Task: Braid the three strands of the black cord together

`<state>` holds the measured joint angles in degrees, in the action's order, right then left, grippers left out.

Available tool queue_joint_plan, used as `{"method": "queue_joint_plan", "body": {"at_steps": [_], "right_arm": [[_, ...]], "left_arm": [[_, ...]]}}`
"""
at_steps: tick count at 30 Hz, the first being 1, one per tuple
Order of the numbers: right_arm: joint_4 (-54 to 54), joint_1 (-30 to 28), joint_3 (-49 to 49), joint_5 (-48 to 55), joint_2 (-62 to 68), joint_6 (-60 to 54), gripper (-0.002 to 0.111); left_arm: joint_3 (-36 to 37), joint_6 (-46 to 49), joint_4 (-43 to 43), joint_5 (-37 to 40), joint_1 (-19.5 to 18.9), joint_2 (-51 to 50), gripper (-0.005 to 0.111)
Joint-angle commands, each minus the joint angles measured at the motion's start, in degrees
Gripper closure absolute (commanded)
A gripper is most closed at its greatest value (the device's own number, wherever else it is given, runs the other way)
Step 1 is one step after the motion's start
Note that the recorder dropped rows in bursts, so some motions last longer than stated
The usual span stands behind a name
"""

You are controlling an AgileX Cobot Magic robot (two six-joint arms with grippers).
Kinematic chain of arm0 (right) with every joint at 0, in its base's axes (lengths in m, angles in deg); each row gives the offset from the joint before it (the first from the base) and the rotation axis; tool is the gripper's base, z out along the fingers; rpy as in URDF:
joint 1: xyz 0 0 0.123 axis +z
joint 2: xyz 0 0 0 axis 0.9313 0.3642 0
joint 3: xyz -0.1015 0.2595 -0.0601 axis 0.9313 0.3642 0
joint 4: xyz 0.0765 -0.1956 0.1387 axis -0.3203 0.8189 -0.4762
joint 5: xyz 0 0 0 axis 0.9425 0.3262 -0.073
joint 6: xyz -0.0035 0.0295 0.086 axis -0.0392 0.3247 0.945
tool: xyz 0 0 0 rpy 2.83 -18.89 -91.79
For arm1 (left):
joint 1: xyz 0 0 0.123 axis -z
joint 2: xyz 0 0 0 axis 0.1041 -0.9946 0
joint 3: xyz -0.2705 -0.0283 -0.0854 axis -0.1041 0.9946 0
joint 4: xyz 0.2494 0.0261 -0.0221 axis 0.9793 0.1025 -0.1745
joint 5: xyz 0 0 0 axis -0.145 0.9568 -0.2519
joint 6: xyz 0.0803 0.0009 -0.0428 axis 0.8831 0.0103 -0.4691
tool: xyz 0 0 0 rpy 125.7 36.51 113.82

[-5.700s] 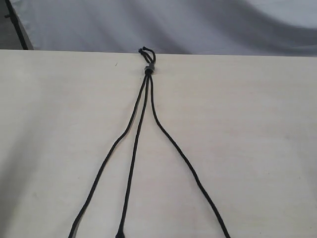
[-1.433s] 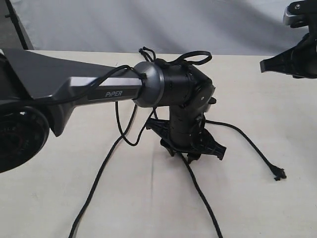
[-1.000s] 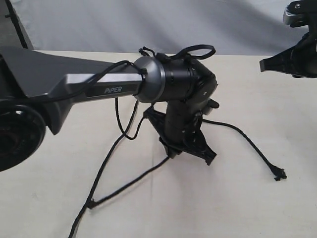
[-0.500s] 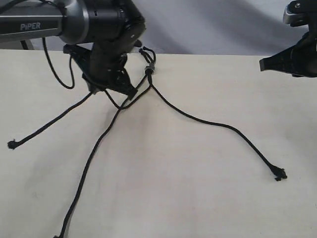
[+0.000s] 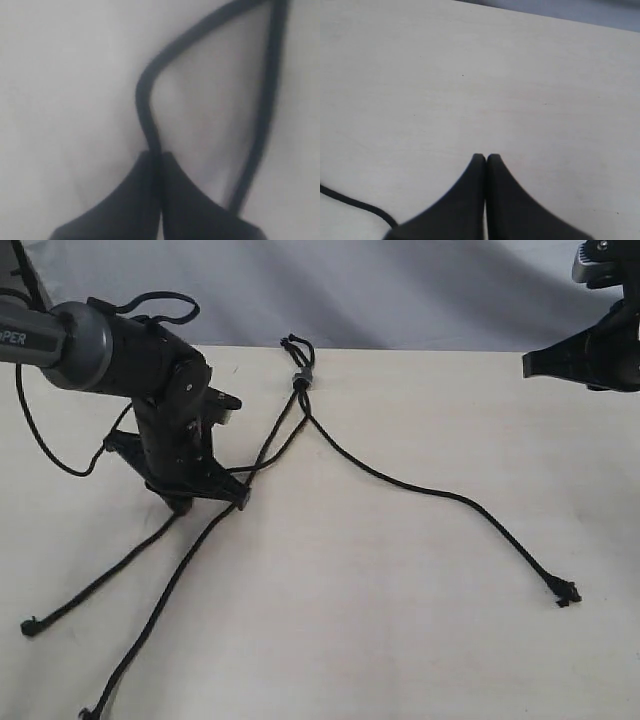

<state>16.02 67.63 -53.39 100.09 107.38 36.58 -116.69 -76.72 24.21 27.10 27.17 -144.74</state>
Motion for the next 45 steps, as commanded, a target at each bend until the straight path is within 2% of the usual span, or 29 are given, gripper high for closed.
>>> {"method": "queue_joint_plan", "body": {"at_steps": [1, 3, 5, 6, 8, 10, 14, 15, 17, 20, 25, 30, 38, 45], "right_arm": [[-1.09, -0.23, 0.25, -1.51, -0.36, 0.38, 0.109], [-1.46, -0.23, 0.25, -1.59, -0.36, 0.38, 0.109], [-1.46, -0.23, 0.25, -1.59, -0.36, 0.38, 0.109], [-1.46, -0.23, 0.25, -1.59, -0.36, 0.38, 0.109], [-1.46, -0.23, 0.25, -1.59, -0.36, 0.38, 0.109], [-1.46, -0.23, 0.25, -1.59, -0.36, 0.38, 0.109], [-1.46, -0.23, 0.25, -1.59, -0.36, 0.38, 0.109], [-1.46, -0.23, 0.25, -1.59, -0.36, 0.38, 0.109], [-1.46, -0.23, 0.25, -1.59, -0.36, 0.38, 0.109], [-1.44, -0.23, 0.25, -1.70, -0.36, 0.38, 0.109], [-1.44, -0.23, 0.25, -1.64, -0.36, 0.69, 0.109], [-1.44, -0.23, 0.25, -1.76, -0.36, 0.71, 0.109], [-1.44, -0.23, 0.25, -2.08, -0.36, 0.71, 0.109], [-1.44, -0.23, 0.25, -1.99, -0.36, 0.71, 0.109]], "left_arm": [[2.56, 17.06, -23.84, -0.41, 4.14, -1.12, 0.106], [2.69, 26.16, -30.00, -0.18, 9.00, -1.00, 0.106], [2.69, 27.78, -30.00, -0.67, 12.58, 0.64, 0.106], [2.69, 27.67, -29.12, -1.06, 12.87, 1.74, 0.106], [2.69, 27.00, -28.60, -2.26, 11.57, 5.77, 0.106], [2.69, 25.55, -27.28, -2.40, 8.28, 9.87, 0.106], [2.81, 24.87, -27.28, -1.10, -1.26, 13.74, 0.106], [3.10, 24.87, -27.28, -1.10, -2.13, 13.74, 0.106], [5.45, 24.75, -27.28, -2.94, -4.82, 13.74, 0.106], [11.33, 24.66, -27.92, -9.98, -8.40, 13.74, 0.106], [16.75, 24.66, -27.92, -17.52, -9.06, 13.62, 0.106], [16.63, 24.96, -28.06, -17.32, -9.06, 15.90, 0.106], [16.63, 24.96, -26.43, -17.20, -9.81, 26.97, 0.106], [18.87, 24.75, -26.43, -18.08, -14.29, 25.98, 0.106]]}}
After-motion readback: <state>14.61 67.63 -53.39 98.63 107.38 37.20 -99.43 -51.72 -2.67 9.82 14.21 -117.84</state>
